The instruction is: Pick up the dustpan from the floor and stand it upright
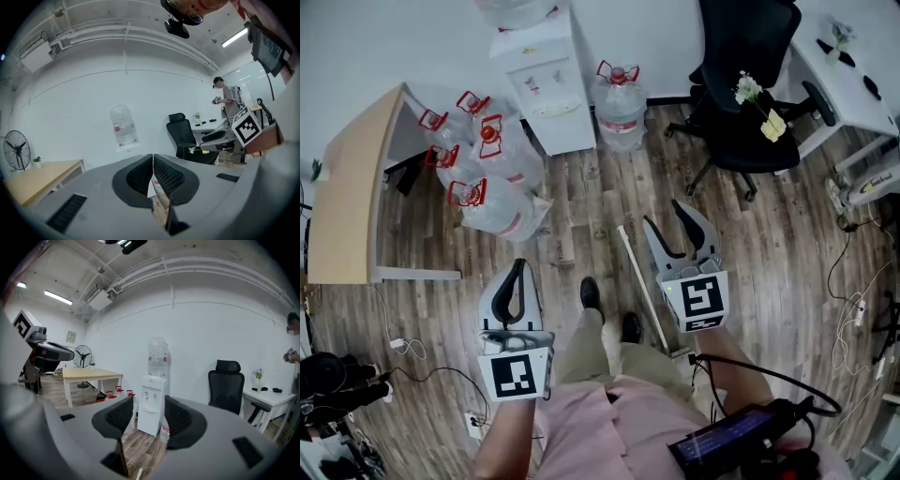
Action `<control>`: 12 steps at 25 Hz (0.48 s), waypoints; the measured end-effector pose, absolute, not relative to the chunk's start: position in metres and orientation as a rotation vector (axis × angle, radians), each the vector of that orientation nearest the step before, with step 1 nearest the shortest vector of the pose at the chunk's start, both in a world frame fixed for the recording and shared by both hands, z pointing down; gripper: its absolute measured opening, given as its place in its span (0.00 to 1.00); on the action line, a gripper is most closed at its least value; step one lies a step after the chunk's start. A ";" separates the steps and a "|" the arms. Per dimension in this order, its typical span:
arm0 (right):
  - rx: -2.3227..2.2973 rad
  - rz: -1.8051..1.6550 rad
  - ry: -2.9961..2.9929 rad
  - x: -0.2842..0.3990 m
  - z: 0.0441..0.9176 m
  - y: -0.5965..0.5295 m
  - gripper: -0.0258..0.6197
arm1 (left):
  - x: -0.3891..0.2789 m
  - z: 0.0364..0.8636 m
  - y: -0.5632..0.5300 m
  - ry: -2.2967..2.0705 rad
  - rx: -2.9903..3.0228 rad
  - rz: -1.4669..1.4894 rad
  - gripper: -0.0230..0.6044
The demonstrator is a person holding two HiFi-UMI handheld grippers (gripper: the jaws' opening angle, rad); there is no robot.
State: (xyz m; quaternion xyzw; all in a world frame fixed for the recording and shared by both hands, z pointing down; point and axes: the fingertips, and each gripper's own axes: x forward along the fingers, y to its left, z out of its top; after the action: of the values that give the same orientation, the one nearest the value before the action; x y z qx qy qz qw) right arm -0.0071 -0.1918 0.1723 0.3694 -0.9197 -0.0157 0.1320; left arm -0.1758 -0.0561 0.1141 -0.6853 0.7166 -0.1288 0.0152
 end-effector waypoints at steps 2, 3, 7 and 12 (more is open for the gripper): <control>1.060 -0.042 -2.653 -0.018 0.179 -0.205 0.36 | -0.187 0.122 -0.069 2.269 -2.141 -0.395 0.06; 1.055 -0.040 -2.643 -0.023 0.184 -0.211 0.36 | -0.193 0.127 -0.076 2.291 -2.152 -0.392 0.06; 1.057 -0.023 -2.597 -0.051 0.210 -0.239 0.36 | -0.223 0.153 -0.111 2.297 -2.215 -0.386 0.06; 1.051 0.004 -2.579 -0.087 0.251 -0.276 0.35 | -0.266 0.190 -0.158 2.307 -2.263 -0.357 0.06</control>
State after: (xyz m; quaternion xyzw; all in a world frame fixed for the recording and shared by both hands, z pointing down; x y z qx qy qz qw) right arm -0.0868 -0.2758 0.2508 0.3713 -0.9114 0.0016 0.1774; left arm -0.2657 -0.1578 0.1898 -0.6950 0.7085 -0.1098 -0.0547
